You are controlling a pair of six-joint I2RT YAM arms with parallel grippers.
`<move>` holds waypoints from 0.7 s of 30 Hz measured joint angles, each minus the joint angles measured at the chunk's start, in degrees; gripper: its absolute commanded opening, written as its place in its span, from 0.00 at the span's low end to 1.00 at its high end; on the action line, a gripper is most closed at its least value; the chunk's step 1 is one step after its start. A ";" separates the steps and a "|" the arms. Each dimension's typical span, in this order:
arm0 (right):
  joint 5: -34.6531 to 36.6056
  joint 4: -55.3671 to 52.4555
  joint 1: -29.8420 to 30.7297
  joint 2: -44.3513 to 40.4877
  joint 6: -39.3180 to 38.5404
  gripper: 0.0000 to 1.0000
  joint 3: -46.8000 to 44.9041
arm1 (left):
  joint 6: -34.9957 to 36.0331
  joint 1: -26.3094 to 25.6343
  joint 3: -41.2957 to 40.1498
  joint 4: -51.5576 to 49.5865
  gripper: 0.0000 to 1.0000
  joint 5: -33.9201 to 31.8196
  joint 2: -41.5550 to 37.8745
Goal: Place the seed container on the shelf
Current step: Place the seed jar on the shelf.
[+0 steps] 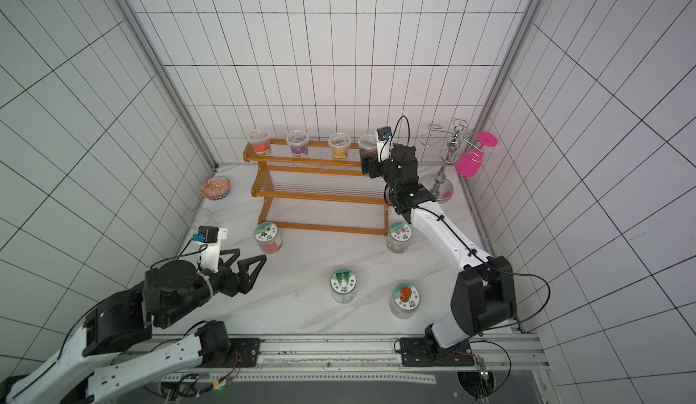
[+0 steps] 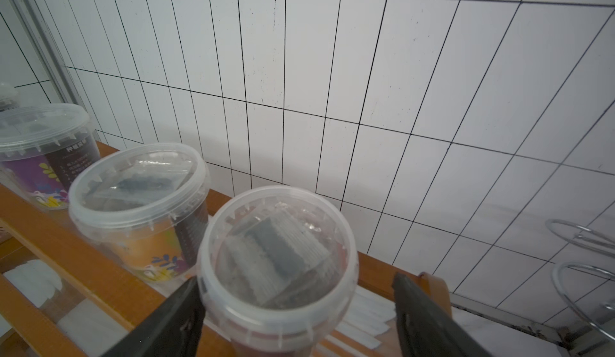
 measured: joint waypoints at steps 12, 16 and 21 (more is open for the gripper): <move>2.29 -0.35 -0.15 -2.27 -0.33 0.78 -0.61 | -0.48 0.00 -0.81 0.24 0.95 0.37 -0.59; 2.62 -1.09 -0.39 -2.27 -0.70 0.78 -0.61 | -0.50 0.00 -0.92 0.26 0.95 0.37 -0.59; 2.80 -1.46 -0.57 -2.27 -0.96 0.79 -0.61 | -0.61 0.00 -1.09 0.28 0.95 0.35 -0.52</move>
